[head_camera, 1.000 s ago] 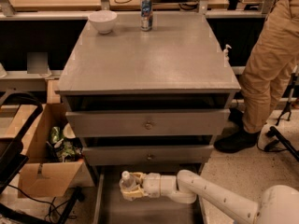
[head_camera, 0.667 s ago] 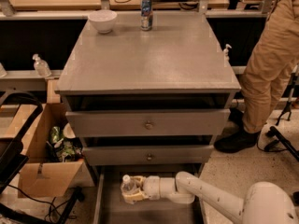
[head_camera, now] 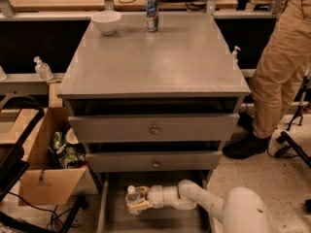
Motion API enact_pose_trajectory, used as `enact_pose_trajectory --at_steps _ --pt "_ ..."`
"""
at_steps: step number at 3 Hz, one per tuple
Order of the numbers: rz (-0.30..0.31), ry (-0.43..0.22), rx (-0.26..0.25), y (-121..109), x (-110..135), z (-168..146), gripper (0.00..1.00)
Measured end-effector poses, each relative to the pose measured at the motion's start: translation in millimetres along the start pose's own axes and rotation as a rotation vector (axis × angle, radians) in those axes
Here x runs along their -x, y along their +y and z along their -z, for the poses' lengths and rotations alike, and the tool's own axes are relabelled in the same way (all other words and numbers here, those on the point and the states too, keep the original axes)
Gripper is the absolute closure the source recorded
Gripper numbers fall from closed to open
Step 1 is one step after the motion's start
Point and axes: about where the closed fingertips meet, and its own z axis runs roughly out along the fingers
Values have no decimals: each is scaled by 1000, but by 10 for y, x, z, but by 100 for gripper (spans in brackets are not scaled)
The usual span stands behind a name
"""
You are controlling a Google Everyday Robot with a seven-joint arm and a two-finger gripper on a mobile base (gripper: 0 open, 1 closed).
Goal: Place blue plastic bottle into bottom drawer
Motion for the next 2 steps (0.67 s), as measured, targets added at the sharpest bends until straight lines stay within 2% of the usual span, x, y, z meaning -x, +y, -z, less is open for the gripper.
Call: enact_pose_trajectory --at_steps 2 --pt "-22 -34 24 -72 -443 -131 100"
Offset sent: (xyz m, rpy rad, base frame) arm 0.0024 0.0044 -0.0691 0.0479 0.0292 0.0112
